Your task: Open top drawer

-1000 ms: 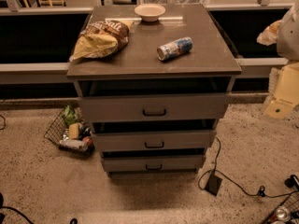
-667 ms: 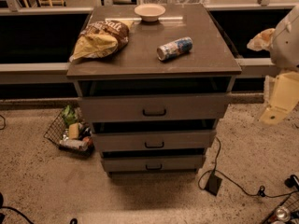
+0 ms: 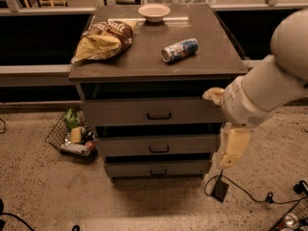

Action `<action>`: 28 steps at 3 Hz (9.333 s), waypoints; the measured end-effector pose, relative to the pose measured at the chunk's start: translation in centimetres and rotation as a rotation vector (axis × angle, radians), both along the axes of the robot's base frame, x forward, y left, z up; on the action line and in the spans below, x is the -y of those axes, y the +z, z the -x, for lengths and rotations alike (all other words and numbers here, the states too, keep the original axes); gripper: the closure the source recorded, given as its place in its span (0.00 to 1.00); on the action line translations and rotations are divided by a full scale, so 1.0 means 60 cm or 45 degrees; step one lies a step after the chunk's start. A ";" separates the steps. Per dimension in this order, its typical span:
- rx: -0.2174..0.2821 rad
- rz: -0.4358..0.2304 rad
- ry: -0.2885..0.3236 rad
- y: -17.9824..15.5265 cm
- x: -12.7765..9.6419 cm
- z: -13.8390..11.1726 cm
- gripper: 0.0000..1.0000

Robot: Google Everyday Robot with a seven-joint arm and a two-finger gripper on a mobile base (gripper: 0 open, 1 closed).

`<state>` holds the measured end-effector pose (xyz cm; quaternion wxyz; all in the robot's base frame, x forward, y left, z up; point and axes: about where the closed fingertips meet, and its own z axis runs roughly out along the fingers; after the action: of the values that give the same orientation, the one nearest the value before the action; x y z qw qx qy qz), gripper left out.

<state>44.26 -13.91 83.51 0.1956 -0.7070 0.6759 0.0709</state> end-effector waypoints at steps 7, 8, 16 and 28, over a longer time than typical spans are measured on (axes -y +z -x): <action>0.140 -0.032 -0.026 -0.287 0.000 -0.213 0.00; 0.221 0.023 0.047 -0.276 -0.005 -0.232 0.00; 0.056 0.143 -0.014 -0.339 0.020 -0.415 0.18; -0.303 0.143 0.175 -0.302 0.011 -0.194 0.00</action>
Offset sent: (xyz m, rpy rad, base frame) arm 0.0027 0.0279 -0.0621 0.0665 0.0657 0.0296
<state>55.91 -14.54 65.42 0.0688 -0.7481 0.6471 0.1296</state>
